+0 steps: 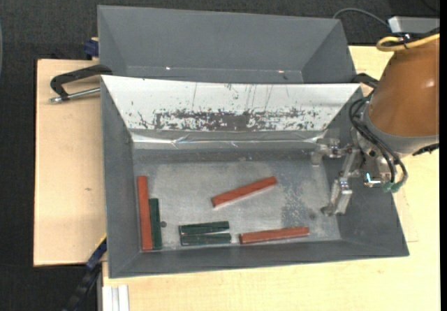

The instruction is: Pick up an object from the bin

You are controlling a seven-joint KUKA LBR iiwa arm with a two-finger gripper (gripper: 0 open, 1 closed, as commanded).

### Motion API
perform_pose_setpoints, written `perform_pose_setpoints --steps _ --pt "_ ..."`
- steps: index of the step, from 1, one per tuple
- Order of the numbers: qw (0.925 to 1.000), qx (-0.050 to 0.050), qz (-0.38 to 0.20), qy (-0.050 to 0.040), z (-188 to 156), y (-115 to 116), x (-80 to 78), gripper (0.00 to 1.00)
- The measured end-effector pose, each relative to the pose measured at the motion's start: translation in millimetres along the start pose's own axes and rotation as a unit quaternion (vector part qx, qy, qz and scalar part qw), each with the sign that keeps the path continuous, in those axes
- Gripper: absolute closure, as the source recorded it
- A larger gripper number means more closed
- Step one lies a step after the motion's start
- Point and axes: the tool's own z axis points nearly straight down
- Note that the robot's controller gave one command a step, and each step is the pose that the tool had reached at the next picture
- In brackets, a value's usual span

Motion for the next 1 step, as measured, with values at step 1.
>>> perform_pose_setpoints --steps 1 --pt "1.0 0.001 -0.001 -0.0043 -4.0 0.3 -1.7 0.0"
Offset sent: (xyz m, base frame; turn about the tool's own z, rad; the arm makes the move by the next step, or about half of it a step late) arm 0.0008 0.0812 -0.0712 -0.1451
